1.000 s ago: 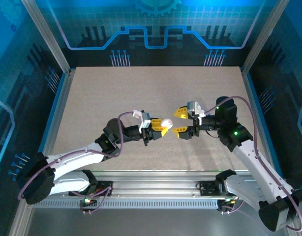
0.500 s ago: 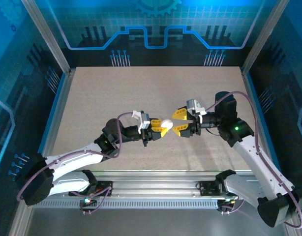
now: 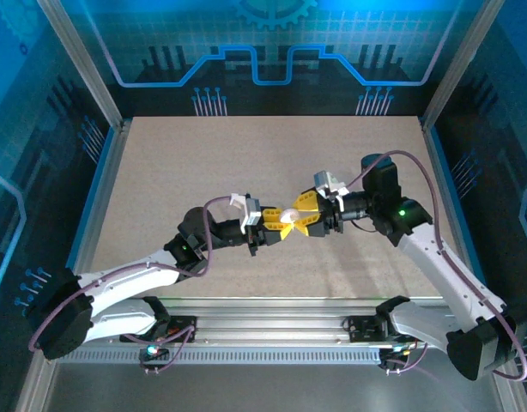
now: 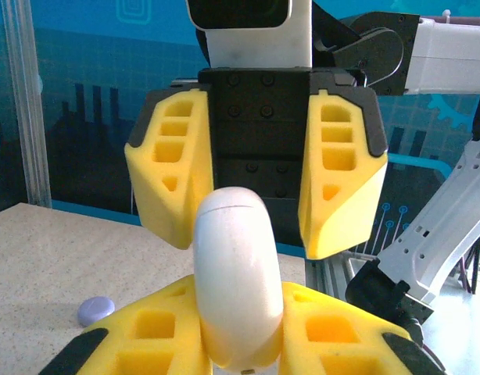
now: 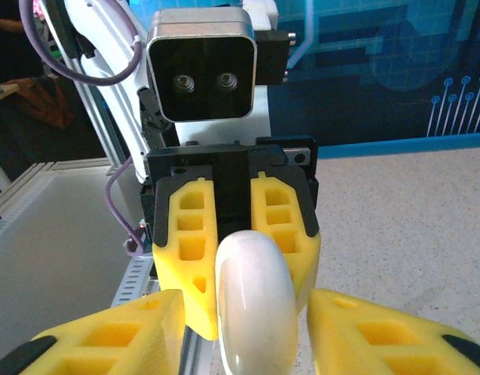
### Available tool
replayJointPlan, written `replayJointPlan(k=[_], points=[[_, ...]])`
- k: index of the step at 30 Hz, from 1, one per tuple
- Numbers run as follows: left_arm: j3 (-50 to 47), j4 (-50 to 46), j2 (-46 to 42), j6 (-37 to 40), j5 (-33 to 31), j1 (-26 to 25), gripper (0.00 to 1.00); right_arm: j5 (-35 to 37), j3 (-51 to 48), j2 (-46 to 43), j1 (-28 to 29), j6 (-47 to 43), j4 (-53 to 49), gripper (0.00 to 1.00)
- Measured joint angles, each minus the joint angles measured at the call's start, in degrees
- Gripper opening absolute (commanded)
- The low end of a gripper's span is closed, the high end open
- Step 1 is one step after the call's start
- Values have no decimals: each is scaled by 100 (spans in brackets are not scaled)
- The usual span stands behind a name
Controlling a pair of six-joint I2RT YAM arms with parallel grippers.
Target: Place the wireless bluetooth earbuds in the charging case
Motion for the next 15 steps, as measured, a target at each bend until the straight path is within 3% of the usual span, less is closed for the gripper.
replayJointPlan(k=[4,15], points=[[2,0,-15,4,26,0,20,-79,122,85,17,-146,-184,36],[2,-7,-81,9,168,0,20,-269,444,308,15,-503,-640,15]])
